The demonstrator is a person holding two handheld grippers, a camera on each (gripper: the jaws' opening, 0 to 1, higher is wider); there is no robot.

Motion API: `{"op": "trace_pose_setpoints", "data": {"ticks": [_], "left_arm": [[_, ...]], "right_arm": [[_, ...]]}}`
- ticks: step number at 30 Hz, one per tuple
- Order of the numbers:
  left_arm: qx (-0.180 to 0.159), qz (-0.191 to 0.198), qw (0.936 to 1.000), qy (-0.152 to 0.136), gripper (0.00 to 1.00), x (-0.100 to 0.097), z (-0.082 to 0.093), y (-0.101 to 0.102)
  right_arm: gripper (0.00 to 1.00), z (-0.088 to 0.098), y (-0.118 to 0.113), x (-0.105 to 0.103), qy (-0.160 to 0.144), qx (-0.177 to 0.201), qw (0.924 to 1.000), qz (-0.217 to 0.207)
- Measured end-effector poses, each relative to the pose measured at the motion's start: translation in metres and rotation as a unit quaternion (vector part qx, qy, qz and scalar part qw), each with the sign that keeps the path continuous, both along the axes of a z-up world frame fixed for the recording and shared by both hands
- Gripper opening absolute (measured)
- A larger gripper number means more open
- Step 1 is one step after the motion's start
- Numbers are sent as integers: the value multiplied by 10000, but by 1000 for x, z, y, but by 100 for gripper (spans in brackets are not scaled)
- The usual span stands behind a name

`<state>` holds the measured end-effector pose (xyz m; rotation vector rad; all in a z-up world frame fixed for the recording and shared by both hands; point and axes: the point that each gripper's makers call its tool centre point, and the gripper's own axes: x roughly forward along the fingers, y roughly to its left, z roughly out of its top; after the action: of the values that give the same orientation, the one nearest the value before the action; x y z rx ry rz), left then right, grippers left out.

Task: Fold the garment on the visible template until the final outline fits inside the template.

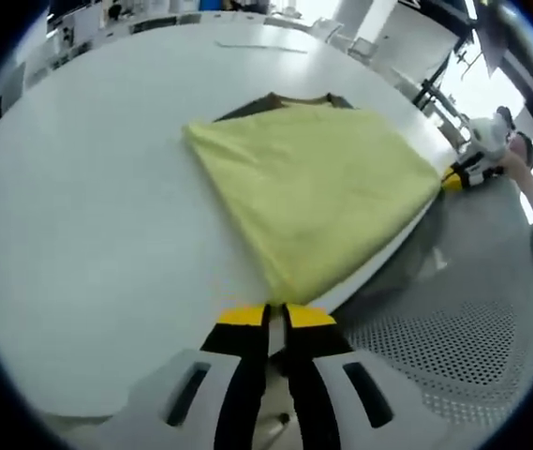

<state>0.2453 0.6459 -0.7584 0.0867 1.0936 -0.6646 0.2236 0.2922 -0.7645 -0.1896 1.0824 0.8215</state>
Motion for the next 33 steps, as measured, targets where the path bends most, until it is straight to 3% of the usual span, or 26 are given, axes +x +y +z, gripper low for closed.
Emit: {"op": "trace_pose_setpoints", "data": {"ticks": [11,15,18,20,22,24,28,33], "left_arm": [[0,-25,10000,32,0,3,5,0],[4,-15,10000,56,0,2,3,0],[-11,32,10000,81,0,1,2,1],[-21,30,10000,81,0,0,3,0],[-23,39,10000,76,0,0,3,0],[-23,44,10000,79,0,0,3,0],[-18,28,10000,87,0,0,2,0],[-28,48,9999,96,0,0,3,1]], "right_arm": [[1,15,-9,13,-293,-20,9996,-53],[3,11,-2,4,-135,4,9997,204],[17,6,8,-11,150,96,9986,493],[13,2,10,-8,-21,-33,9982,605],[7,0,8,-3,-77,-76,9989,445],[7,0,5,2,-75,-25,9996,286],[10,0,5,3,-112,-51,9992,386],[4,1,5,5,-187,-76,9987,476]]}}
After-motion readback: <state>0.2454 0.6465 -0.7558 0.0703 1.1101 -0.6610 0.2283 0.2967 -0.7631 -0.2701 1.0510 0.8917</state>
